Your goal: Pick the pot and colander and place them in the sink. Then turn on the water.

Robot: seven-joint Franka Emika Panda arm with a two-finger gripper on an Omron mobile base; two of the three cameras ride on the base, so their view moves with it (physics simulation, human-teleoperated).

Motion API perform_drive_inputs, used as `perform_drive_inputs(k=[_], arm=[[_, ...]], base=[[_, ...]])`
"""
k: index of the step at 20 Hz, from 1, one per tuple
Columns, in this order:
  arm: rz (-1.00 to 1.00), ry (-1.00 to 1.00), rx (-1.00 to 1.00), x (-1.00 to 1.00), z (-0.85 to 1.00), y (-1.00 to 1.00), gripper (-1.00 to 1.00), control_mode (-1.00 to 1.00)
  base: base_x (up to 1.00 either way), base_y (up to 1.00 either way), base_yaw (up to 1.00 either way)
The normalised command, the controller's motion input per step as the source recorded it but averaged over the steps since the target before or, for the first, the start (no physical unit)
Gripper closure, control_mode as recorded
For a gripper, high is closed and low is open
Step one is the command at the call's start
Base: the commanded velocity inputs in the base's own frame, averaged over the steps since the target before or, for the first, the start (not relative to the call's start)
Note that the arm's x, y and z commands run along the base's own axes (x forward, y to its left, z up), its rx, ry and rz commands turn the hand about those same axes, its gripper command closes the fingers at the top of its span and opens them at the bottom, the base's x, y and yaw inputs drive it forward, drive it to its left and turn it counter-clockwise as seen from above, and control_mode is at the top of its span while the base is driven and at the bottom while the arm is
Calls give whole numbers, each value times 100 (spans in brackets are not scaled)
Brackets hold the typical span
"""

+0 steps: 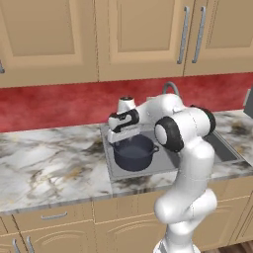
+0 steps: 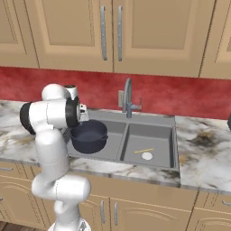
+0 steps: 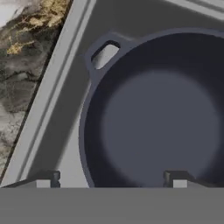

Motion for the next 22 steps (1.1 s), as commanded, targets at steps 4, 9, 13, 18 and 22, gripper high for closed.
perform_drive_inputs(k=[4, 9, 13, 18, 22], arm=[[-12, -22, 0, -92, 88, -19, -100, -100], [-13, -20, 0, -89, 85, 0, -100, -100], [-14, -10, 0, -83, 95, 0, -100, -100], [-15, 0, 0, -69, 92, 0, -100, -100], [-10, 0, 0, -46, 51, -8, -100, -100]], base=[[0, 0, 0], [0, 0, 0], [0, 0, 0], [0, 0, 0], [0, 0, 0]])
